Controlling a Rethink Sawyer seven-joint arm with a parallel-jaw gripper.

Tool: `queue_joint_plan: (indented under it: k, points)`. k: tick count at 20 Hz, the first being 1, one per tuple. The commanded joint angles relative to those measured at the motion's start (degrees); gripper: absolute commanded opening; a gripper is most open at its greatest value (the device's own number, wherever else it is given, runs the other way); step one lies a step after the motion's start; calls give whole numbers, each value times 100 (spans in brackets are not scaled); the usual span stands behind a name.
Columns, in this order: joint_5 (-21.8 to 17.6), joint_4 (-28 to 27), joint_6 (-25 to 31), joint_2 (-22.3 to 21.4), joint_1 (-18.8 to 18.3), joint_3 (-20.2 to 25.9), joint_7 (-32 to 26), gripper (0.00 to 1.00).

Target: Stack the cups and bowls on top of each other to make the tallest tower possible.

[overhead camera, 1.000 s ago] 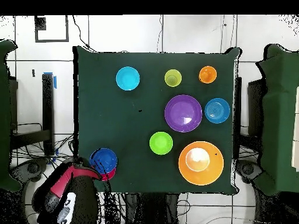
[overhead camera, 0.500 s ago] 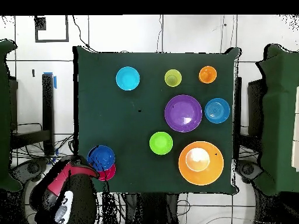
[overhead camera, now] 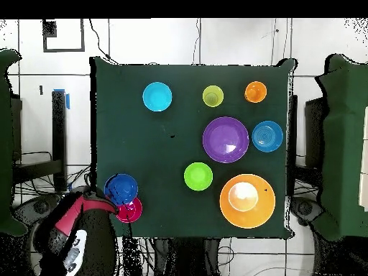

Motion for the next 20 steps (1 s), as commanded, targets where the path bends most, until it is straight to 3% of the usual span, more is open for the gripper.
queue_joint_plan:
  k: [1, 8, 20]
  points:
    - [83, -573, 336, 510, -18, 300, 238, 0]
    - [15, -680, 264, 683, -181, 338, 91, 0]
    - [-64, -822, 394, 624, -147, 181, 104, 0]
